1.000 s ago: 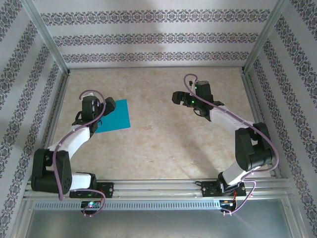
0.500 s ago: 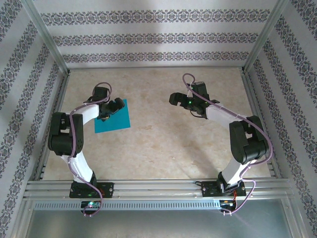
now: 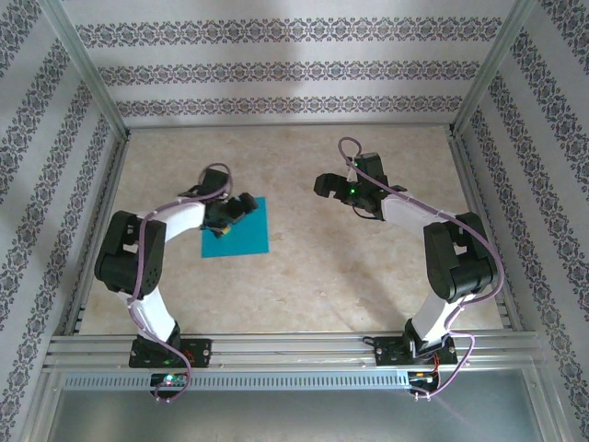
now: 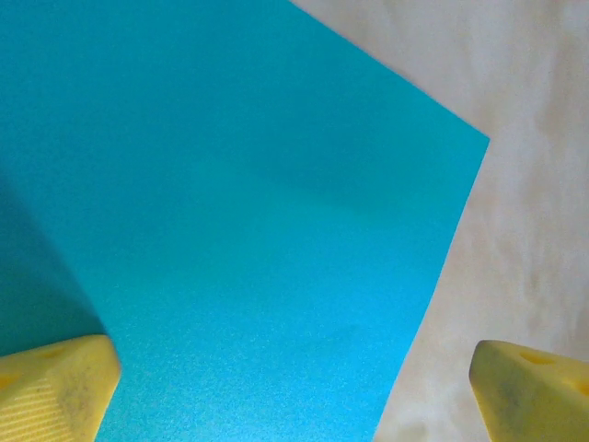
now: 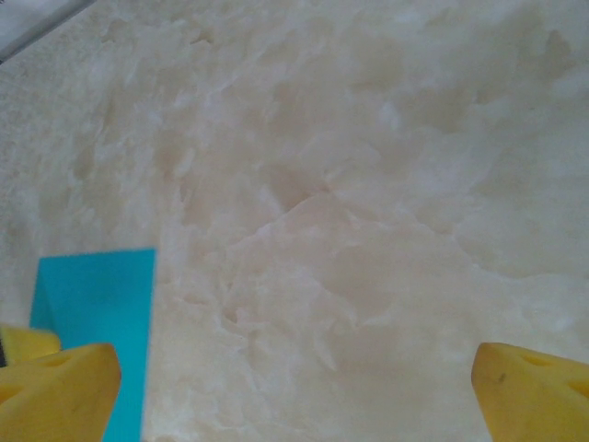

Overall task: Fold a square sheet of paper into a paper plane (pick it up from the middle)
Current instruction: Move the square sheet of paper to the center of the table.

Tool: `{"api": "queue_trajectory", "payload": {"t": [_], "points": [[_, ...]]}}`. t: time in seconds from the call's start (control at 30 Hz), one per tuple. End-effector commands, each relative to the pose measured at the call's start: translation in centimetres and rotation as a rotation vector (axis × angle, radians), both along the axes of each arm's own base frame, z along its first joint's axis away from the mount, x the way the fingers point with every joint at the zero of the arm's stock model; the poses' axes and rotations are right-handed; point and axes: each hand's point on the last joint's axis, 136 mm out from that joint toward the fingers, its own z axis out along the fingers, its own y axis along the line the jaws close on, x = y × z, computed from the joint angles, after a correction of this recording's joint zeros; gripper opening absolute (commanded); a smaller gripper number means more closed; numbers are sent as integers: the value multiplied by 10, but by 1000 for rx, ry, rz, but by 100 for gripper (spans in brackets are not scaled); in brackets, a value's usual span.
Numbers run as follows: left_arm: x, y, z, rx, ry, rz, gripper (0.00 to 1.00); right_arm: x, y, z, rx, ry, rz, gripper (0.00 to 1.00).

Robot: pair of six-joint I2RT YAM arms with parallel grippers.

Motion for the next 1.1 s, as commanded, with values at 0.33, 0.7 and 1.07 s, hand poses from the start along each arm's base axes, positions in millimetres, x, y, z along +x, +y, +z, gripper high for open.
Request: {"api": "queue_trajectory", "payload": {"t": [0.33,0.7,1.07], "points": [[-78,-89,20,-98,148,55,100,2,-37,11,20,-20,-94,98],[-81,-46,45,423,154,-495,100,-29,-64,14,-35,-23,-118,98],[-86,-74,15,451,262,-553,97,-32,-69,8,-48,-9,-132,98]]}}
